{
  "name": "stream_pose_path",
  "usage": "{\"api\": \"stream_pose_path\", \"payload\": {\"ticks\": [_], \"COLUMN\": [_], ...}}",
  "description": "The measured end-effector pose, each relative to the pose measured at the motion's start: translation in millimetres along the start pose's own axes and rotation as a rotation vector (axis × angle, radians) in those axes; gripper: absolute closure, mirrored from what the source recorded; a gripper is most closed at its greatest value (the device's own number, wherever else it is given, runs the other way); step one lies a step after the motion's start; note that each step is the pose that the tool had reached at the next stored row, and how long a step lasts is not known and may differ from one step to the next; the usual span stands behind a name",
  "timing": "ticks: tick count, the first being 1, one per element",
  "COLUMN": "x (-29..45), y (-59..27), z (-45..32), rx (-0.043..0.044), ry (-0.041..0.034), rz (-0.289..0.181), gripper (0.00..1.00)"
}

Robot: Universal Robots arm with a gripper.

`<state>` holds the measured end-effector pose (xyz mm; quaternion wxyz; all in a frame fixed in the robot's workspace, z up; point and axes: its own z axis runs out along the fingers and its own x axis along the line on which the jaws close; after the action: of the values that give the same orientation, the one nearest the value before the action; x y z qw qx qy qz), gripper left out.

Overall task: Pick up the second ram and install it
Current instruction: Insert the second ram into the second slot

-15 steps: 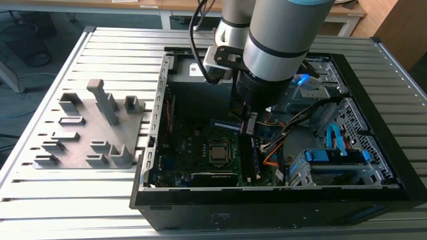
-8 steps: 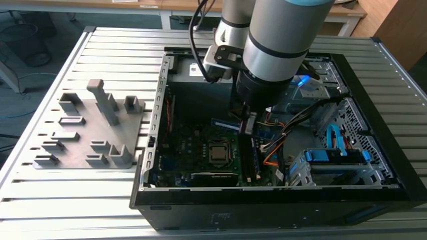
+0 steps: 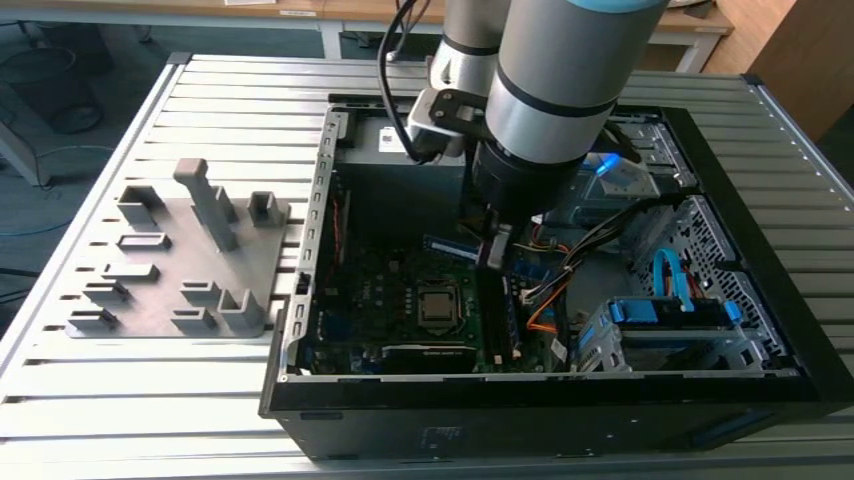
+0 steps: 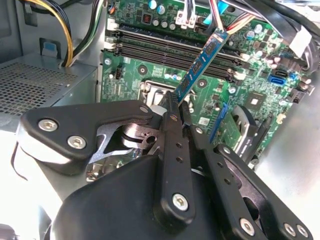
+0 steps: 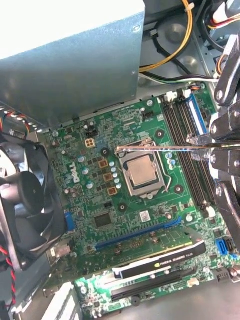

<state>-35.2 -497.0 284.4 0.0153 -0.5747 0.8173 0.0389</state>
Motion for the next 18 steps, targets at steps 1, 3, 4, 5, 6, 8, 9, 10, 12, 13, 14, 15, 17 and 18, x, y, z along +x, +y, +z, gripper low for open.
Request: {"api": "stream_pose_path", "payload": {"ticks": [1,3,4,5,6,8,9,10,12,13,14,15,17,18], "x": [0.0,0.0,0.0,0.0,0.0,0.0,0.0,0.0,0.0,0.0,0.0,0.0,0.1,0.1], "y": [0.0,0.0,0.0,0.0,0.0,0.0,0.0,0.0,0.0,0.0,0.0,0.0,0.0,0.0], "z": [0.0,0.1,0.2,0.2,0.3,0.4,0.4,0.5,0.6,0.6,0.7,0.7,0.7,0.8], "rx": [0.0005,0.0013,0.0018,0.0022,0.0027,0.0035,0.0039,0.0043,0.0052,0.0056,0.006,0.0064,0.0073,0.0077], "ry": [-0.0001,-0.0004,-0.0006,-0.0008,-0.0011,-0.0015,-0.0017,-0.0019,-0.0023,-0.0025,-0.0027,-0.0028,-0.003,-0.0031], "rz": [0.006,0.017,0.023,0.029,0.035,0.047,0.053,0.058,0.069,0.075,0.08,0.086,0.096,0.102], "gripper": [0.86,0.86,0.86,0.86,0.86,0.86,0.86,0.86,0.86,0.86,0.86,0.86,0.86,0.86]}}
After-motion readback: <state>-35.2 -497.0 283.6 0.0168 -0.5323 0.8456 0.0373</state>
